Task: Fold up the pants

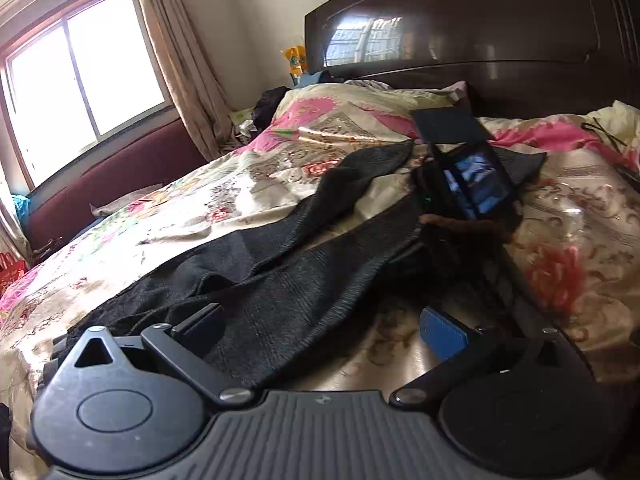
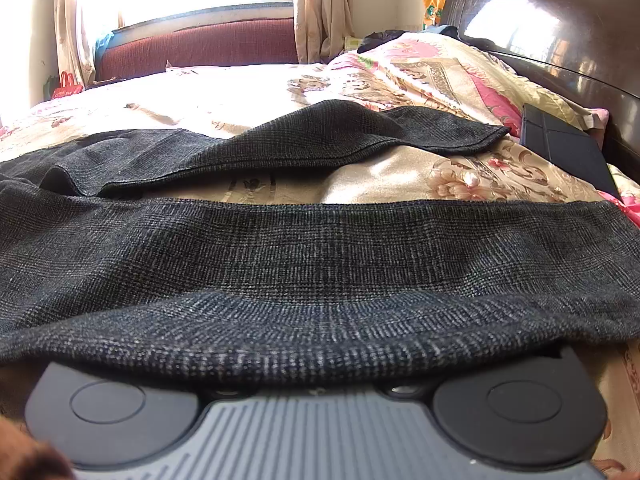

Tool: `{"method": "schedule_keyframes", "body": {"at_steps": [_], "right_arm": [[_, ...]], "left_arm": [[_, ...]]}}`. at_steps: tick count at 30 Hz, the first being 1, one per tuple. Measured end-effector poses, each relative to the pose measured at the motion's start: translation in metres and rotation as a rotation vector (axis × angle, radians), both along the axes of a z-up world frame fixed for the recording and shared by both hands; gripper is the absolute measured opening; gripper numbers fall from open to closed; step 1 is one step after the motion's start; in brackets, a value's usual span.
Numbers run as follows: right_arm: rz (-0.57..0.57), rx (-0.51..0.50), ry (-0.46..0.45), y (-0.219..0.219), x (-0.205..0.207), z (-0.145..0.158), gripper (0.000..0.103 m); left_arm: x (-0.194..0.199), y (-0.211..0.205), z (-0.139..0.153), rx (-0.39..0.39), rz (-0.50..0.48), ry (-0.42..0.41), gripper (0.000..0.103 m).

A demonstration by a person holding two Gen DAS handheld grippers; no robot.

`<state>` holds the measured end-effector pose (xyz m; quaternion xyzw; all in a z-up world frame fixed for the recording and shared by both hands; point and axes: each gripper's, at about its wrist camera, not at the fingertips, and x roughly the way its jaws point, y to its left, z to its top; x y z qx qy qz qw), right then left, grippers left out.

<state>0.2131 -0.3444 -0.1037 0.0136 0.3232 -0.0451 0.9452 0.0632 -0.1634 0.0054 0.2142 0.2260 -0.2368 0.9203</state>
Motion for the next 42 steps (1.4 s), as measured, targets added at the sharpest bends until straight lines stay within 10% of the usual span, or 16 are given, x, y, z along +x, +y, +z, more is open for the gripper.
{"method": "schedule_keyframes", "body": {"at_steps": [42], "right_arm": [[0.0,0.0,0.0,0.0,0.0,0.0,0.102]], "left_arm": [[-0.04,-0.059,0.027,-0.033,0.0,-0.063,0.103]]}}
